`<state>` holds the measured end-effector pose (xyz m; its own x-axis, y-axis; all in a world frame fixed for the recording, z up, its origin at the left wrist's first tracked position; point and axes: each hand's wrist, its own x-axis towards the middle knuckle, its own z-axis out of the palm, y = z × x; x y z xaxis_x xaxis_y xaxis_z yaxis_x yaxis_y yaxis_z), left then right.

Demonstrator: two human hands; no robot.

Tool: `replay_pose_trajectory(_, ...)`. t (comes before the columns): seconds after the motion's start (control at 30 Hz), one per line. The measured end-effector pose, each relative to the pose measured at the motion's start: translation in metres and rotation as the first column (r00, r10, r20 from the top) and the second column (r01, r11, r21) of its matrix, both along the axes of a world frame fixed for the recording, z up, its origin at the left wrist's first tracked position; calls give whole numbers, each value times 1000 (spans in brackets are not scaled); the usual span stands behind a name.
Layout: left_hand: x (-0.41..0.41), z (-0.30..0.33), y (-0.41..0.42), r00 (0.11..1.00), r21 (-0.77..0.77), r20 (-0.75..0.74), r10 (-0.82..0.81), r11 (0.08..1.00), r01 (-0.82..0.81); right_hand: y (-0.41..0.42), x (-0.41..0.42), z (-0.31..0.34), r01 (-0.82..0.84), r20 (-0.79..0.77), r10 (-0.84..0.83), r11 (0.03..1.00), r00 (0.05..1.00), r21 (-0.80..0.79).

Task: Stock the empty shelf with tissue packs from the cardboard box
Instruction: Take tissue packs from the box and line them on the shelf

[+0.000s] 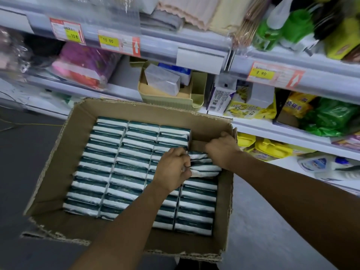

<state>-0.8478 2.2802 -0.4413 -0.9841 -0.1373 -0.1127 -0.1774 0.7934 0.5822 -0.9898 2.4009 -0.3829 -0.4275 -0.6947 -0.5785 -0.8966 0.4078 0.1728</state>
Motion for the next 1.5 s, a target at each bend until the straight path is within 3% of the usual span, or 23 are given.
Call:
replay_pose_trajectory(0.07, 8, 26, -1, 992, 182, 53, 111, 976, -118, 7, -4, 22, 68, -17, -70, 994, 997, -86)
replay_pose_trajectory(0.17, 18, 69, -5, 954, 224, 144, 262, 931, -289, 23, -6, 55, 184, -2, -193, 939, 981, -290)
replay_pose_trajectory(0.27, 33, 106, -8, 911, 292, 124, 394, 863, -413, 43, -3, 87, 394, 110, -396, 767, 912, -507)
replay_pose_trajectory(0.33, 40, 131, -8, 838, 421, 138, 528, 734, -533, 57, 8, 111, 518, 256, -471, 593, 844, -617)
replay_pose_trajectory(0.43, 38, 178, 1, 701, 626, 246, 670, 442, -642, 78, 37, 147, 560, 391, -439, 373, 809, -740)
replay_pose_trajectory(0.47, 35, 193, 7, 688, 664, 267, 675, 388, -639, 83, 48, 159, 538, 397, -408, 330, 822, -776)
replay_pose_trajectory(0.6, 15, 256, 38, 712, 756, 250, 656, 328, -567, 94, 74, 201, 439, 377, -250, 278, 892, -854)
replay_pose_trajectory(0.7, 3, 295, 65, 743, 807, 194, 641, 327, -492, 107, 80, 231, 420, 389, -175, 199, 904, -885)
replay_pose_trajectory(0.83, -6, 337, 99, 775, 859, 157, 612, 302, -413, 138, 76, 271, 495, 502, -176, -85, 847, -865)
replay_pose_trajectory(0.9, -11, 355, 118, 794, 867, 127, 595, 322, -381, 159, 69, 290, 563, 584, -183, -159, 791, -811)
replay_pose_trajectory(0.97, -18, 368, 137, 822, 856, 69, 565, 390, -340, 184, 60, 308, 647, 671, -212, -178, 710, -741)
replay_pose_trajectory(1.13, -45, 397, 196, 888, 733, -89, 452, 633, -249, 259, 35, 357, 746, 739, -198, -53, 644, -664)
replay_pose_trajectory(1.27, -71, 419, 254, 904, 669, -173, 391, 720, -184, 321, 7, 382, 804, 787, -214, -17, 578, -595)
replay_pose_trajectory(1.37, -91, 427, 296, 915, 651, -188, 356, 743, -156, 365, -14, 396, 833, 833, -167, -90, 527, -545)
replay_pose_trajectory(1.5, -119, 437, 349, 928, 698, -211, 307, 712, -77, 418, -38, 409, 847, 898, -93, -303, 429, -436)
